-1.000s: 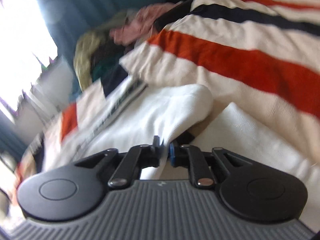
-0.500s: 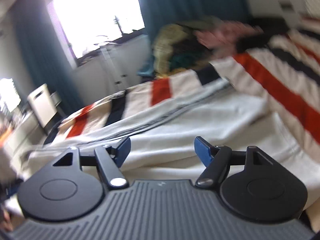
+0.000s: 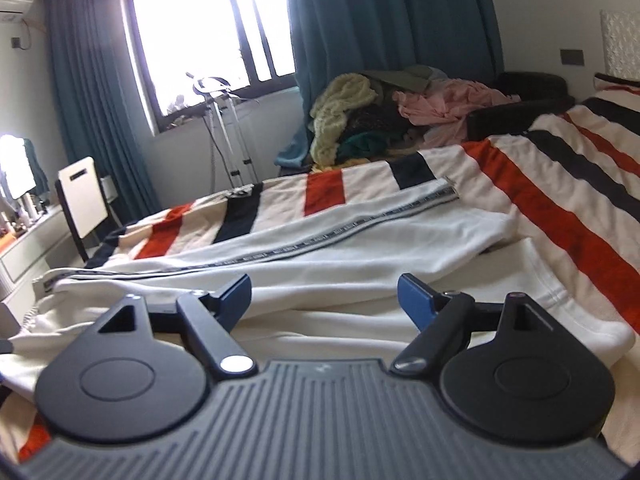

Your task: Fold clothes

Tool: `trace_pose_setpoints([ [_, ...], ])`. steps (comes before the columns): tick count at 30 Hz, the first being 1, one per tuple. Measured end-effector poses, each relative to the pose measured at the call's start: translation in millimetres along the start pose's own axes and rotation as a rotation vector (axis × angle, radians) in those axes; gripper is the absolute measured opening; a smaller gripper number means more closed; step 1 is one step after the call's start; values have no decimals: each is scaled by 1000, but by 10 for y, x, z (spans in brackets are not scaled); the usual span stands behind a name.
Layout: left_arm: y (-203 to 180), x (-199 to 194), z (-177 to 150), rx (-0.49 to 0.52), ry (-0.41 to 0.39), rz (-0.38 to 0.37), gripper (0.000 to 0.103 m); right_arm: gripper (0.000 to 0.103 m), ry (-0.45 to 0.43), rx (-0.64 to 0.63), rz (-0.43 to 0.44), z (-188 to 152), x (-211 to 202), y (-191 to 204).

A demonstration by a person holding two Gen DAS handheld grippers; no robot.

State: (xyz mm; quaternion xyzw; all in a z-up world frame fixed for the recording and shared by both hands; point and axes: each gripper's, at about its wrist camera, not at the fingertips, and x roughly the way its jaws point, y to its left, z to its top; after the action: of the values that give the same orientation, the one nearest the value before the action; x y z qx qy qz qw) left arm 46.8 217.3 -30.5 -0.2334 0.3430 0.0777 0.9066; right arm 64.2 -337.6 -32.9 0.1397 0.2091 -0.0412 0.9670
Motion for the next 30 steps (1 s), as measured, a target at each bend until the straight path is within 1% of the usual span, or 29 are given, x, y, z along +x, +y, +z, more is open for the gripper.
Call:
trace_pose_setpoints([
  [2, 220, 128, 122, -77, 46, 32, 101, 82, 18, 6, -38, -11, 47, -37],
  [3, 316, 167, 147, -117, 58, 43, 99, 82, 25, 5, -65, -19, 72, -55],
  [7, 550, 184, 125, -227, 24, 82, 98, 82, 44, 28, -216, -61, 184, -178],
  [9, 553, 158, 106, -220, 9, 91, 98, 82, 74, 60, -300, -87, 244, -309],
  [11, 535, 144, 105, -200, 3, 90, 99, 82, 100, 116, -426, -104, 284, -515],
  [13, 561, 165, 111, -212, 11, 92, 100, 82, 110, 266, -525, -133, 286, -812],
  [16, 649, 230, 112, -265, 37, 105, 100, 82, 135, 542, -595, -256, 257, -1256],
  [17, 704, 255, 106, -296, 49, 116, 100, 81, 136, 616, -621, -312, 233, -1365],
  [19, 815, 263, 91, -358, 56, 147, 99, 81, 129, 722, -667, -415, 175, -1517],
  [20, 862, 250, 82, -385, 54, 137, 99, 82, 123, 767, -683, -461, 146, -1577],
  [23, 954, 204, 69, -426, 48, 122, 99, 81, 107, 903, -662, -608, 79, -1714],
  [26, 976, 153, 61, -442, 42, 118, 99, 81, 153, 1052, -579, -778, 121, -1840],
  [28, 975, 112, 56, -447, 34, 113, 99, 84, 156, 1093, -560, -816, 141, -1865],
  [30, 976, 68, 43, -459, 23, 108, 99, 84, 133, 1106, -541, -783, 156, -1862],
])
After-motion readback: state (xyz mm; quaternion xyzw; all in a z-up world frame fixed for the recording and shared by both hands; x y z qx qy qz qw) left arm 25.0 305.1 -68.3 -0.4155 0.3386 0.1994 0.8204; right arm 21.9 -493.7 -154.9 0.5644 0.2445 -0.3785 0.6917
